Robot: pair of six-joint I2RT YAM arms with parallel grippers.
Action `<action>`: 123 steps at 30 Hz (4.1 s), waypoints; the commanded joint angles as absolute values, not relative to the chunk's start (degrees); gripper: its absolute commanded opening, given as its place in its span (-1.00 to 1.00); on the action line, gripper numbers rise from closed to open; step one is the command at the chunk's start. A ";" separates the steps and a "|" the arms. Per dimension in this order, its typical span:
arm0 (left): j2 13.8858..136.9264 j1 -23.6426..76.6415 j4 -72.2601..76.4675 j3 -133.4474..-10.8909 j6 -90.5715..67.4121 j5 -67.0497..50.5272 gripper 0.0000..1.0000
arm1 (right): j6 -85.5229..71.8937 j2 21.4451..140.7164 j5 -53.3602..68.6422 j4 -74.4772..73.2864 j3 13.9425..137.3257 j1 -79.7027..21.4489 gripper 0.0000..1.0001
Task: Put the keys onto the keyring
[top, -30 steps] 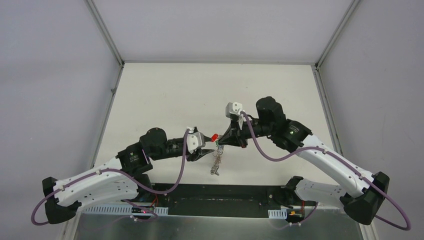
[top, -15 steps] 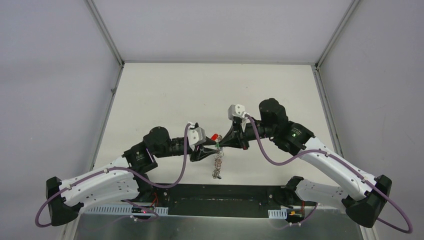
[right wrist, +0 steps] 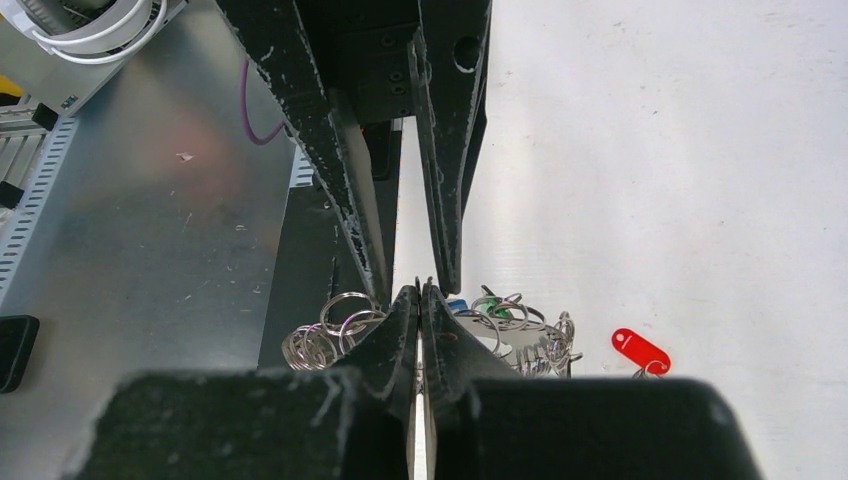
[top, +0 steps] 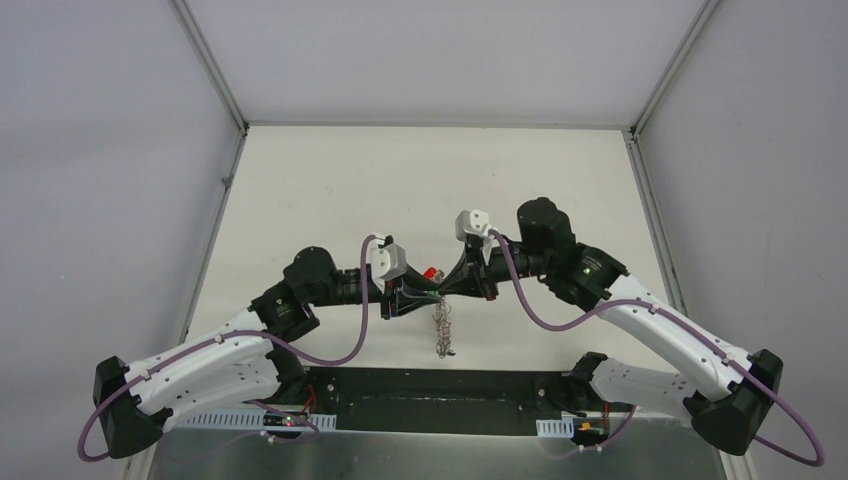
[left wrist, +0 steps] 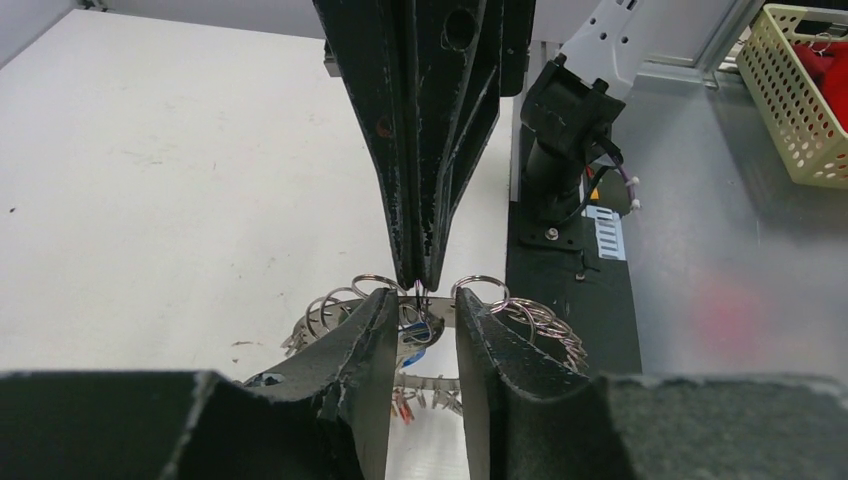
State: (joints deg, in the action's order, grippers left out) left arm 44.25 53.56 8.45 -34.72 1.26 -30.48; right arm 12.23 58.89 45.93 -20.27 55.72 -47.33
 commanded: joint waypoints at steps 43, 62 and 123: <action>61.90 52.99 -52.76 -76.61 20.01 -26.08 -1.00 | 2.01 55.56 41.29 2.09 48.56 -47.20 -0.21; 65.92 52.95 -58.70 -83.50 23.46 -24.44 -1.00 | -7.63 64.22 50.63 19.18 45.35 -48.14 -0.32; 34.28 52.91 -5.43 -39.24 3.43 -25.24 -0.52 | -8.88 61.26 54.14 28.39 41.36 -49.32 -1.00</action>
State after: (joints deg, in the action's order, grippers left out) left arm 33.52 53.17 -11.31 -39.99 5.52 -22.68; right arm -8.91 63.42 52.56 22.59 40.62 -49.01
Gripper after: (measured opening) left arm 0.245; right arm 0.008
